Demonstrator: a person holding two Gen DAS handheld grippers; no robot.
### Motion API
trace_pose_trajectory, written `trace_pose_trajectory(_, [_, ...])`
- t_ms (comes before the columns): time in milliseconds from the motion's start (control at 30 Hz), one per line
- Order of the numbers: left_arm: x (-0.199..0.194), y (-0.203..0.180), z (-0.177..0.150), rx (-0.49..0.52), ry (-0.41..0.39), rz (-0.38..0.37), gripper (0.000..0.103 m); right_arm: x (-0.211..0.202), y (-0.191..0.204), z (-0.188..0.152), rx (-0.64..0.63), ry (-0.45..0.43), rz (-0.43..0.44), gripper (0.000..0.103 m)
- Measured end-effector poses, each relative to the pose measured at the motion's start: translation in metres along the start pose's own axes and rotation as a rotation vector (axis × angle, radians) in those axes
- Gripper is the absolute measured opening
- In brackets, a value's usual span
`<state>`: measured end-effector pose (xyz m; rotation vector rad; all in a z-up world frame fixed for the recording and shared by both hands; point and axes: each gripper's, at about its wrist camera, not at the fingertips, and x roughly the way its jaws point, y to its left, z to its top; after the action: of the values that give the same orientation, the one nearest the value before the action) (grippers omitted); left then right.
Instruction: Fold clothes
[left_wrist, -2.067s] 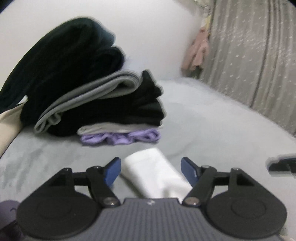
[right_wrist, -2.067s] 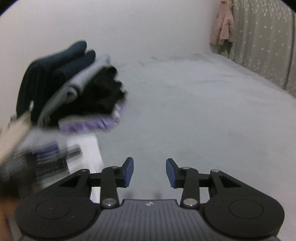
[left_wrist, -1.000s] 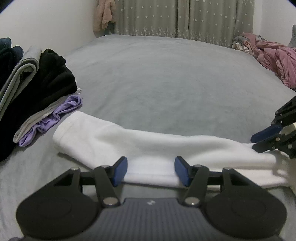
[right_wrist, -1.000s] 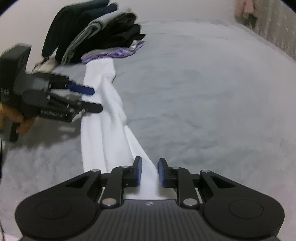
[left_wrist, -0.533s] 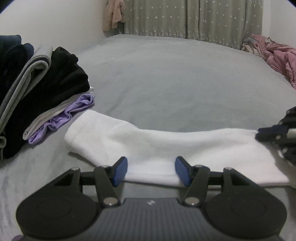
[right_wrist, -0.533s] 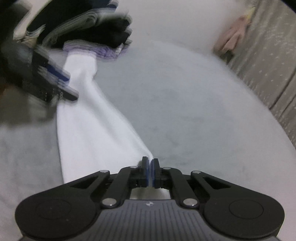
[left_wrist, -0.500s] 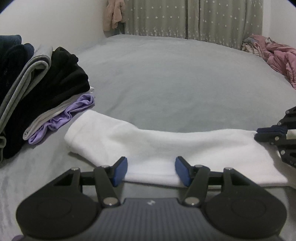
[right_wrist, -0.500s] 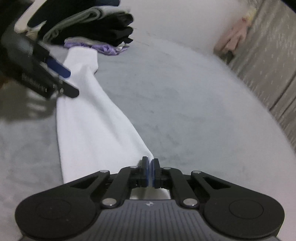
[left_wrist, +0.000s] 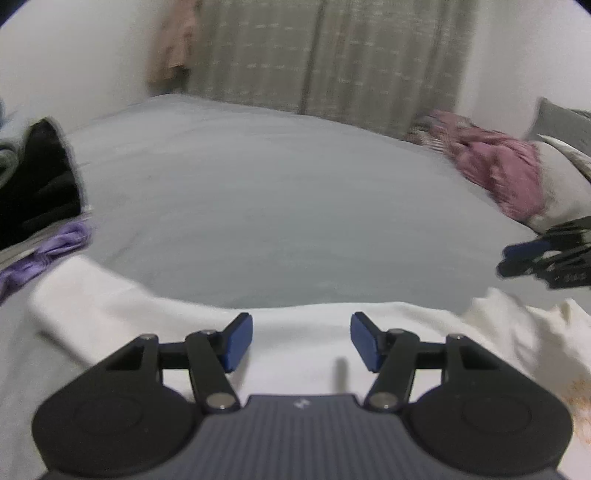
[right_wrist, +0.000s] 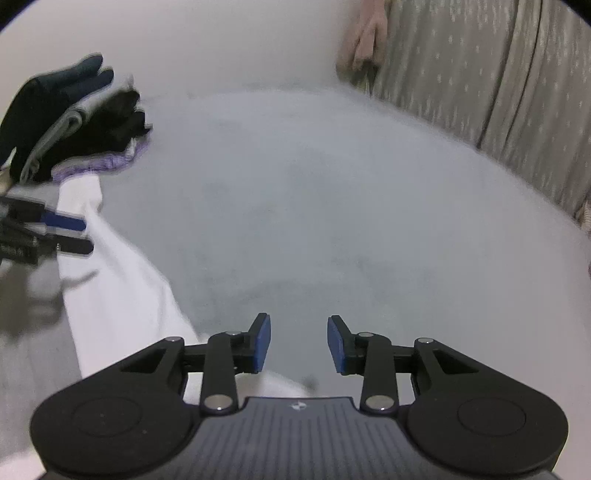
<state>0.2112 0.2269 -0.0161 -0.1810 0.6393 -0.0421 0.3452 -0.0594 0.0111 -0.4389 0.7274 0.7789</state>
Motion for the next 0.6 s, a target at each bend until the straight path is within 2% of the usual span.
trace_pose_trajectory(33, [0.005, -0.008, -0.001, 0.005, -0.002, -0.048, 0.057, 0.000, -0.006, -0.007, 0.019, 0.005, 0.015, 0.033])
trace_pose_trajectory(133, [0.016, -0.014, -0.006, -0.001, -0.009, -0.120, 0.057, 0.006, -0.016, -0.019, 0.085, -0.002, 0.063, 0.035])
trace_pose_trajectory(233, [0.035, -0.021, -0.014, 0.035, 0.033, -0.074, 0.053, 0.016, -0.021, -0.028, 0.112, 0.003, 0.104, 0.038])
trace_pose_trajectory(267, [0.038, -0.026, -0.016, 0.081, 0.037, -0.023, 0.045, 0.019, -0.019, -0.032, 0.100, 0.001, 0.077, 0.031])
trace_pose_trajectory(300, [0.038, -0.029, -0.016, 0.103, 0.039, 0.012, 0.040, 0.021, -0.016, -0.035, 0.077, -0.005, 0.029, 0.019])
trace_pose_trajectory(333, [0.039, -0.031, -0.015, 0.115, 0.043, 0.082, 0.036, 0.021, -0.013, -0.036, 0.067, -0.018, -0.023, 0.004])
trace_pose_trajectory(367, [0.039, -0.033, -0.014, 0.126, 0.048, 0.150, 0.033, 0.019, -0.011, -0.036, 0.068, -0.036, -0.077, 0.000])
trace_pose_trajectory(433, [0.038, -0.033, -0.013, 0.134, 0.055, 0.208, 0.033, 0.019, -0.006, -0.039, 0.083, -0.054, -0.223, 0.000])
trace_pose_trajectory(467, [0.036, -0.032, -0.012, 0.129, 0.059, 0.237, 0.033, 0.019, -0.003, -0.041, 0.084, -0.055, -0.256, 0.000])
trace_pose_trajectory(533, [0.031, -0.028, -0.007, 0.096, 0.062, 0.270, 0.034, 0.015, 0.005, -0.047, 0.092, -0.067, -0.275, 0.000])
trace_pose_trajectory(600, [0.025, -0.018, -0.003, 0.024, 0.045, 0.252, 0.043, 0.005, 0.011, -0.049, 0.112, -0.103, -0.282, 0.009])
